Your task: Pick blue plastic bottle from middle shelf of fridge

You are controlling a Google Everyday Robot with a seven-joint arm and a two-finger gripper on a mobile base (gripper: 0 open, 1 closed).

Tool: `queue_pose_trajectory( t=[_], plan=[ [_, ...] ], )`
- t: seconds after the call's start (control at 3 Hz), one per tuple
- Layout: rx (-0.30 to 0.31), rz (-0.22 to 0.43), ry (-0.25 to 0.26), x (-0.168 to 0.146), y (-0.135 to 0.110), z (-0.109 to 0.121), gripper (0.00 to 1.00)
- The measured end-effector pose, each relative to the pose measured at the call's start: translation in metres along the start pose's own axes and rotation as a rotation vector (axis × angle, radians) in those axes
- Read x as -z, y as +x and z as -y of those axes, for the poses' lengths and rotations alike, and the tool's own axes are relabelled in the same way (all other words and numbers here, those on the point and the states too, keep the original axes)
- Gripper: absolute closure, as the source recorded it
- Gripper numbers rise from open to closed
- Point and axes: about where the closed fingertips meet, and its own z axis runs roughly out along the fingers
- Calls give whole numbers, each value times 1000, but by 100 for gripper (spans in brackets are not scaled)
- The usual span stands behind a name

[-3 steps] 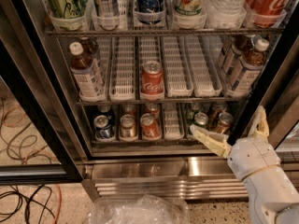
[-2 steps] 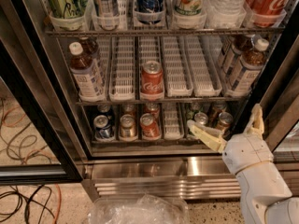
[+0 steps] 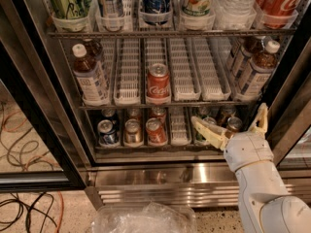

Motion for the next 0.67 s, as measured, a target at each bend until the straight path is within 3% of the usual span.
queue_pose_trajectory(
  t=[0.33, 0.67],
  plan=[
    [-21, 23, 66, -7, 4, 8, 0],
    [-59, 74, 170, -24, 13, 17, 0]
  ],
)
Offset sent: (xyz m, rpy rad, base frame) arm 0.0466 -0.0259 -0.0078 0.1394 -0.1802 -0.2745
